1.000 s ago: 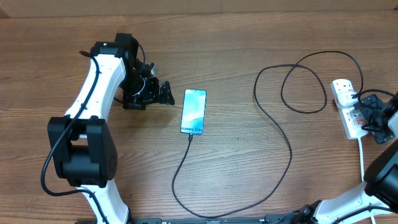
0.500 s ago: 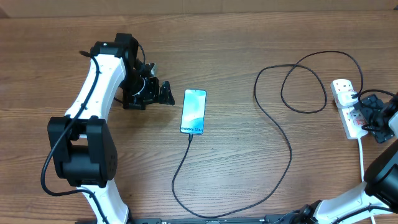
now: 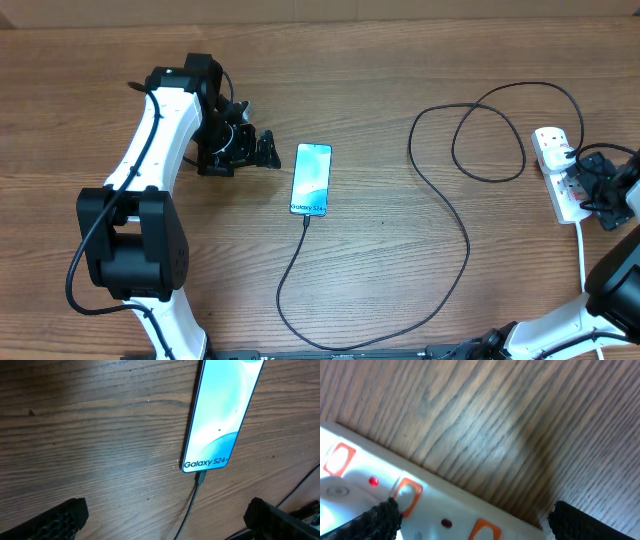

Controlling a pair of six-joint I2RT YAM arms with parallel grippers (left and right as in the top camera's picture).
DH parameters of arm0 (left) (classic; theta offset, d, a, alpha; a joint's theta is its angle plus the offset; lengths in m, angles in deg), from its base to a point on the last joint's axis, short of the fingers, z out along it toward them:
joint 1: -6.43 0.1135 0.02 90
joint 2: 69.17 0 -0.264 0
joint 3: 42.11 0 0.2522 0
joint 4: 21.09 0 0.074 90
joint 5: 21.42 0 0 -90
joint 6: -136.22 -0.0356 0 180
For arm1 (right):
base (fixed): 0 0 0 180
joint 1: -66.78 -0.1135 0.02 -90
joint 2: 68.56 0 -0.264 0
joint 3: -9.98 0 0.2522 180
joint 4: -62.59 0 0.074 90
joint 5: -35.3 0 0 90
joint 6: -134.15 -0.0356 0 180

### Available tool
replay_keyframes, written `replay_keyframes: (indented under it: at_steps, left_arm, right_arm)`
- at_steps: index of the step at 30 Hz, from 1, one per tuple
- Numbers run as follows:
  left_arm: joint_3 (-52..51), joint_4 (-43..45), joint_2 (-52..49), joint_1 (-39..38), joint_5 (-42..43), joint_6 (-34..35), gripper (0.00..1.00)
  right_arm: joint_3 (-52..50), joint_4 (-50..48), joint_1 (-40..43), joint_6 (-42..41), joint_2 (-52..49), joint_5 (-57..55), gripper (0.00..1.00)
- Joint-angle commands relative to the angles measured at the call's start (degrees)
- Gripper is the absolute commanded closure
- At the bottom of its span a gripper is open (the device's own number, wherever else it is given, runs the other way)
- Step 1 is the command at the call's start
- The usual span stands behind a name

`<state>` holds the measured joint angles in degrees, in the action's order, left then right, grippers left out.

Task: Plug charger to phone and switch on socket
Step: 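Press the orange rocker switch down with the right gripper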

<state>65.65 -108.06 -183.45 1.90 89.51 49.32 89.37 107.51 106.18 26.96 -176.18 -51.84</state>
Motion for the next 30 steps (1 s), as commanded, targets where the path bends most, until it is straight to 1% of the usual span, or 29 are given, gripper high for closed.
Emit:
replay_keyframes:
  at_steps: [1,6,12,15,16,23,28,30]
  left_arm:
    - [0.3,0.0,0.6,-0.4,-0.2,0.8,0.01]
    - [0.3,0.0,0.6,-0.4,-0.2,0.8,0.01]
    - [0.3,0.0,0.6,-0.4,-0.2,0.8,0.00]
    - [0.3,0.0,0.6,-0.4,-0.2,0.8,0.00]
    - [0.3,0.0,0.6,-0.4,-0.2,0.8,0.00]
    - [0.3,0.0,0.6,-0.4,-0.2,0.8,0.00]
    - [0.3,0.0,0.6,-0.4,-0.2,0.8,0.00]
    - [0.3,0.0,0.6,-0.4,-0.2,0.8,0.01]
  right_arm:
    - [-2.1,1.8,-0.8,2.5,-1.8,1.3,0.04]
    - [-2.1,2.1,-0.8,2.5,-1.8,0.2,0.03]
    - [-1.4,2.7,-0.8,2.5,-1.8,-1.7,0.00]
    - [1.7,6.3,-0.8,2.5,-1.6,-4.5,0.00]
    - [4.8,9.4,-0.8,2.5,-1.4,-5.6,0.00]
    - [17.0,24.0,-0.8,2.4,-0.7,-3.8,0.00]
    - [17.4,25.6,-1.0,3.0,-0.6,3.8,0.00]
    - [17.3,25.6,-1.4,4.2,-0.6,5.0,0.00]
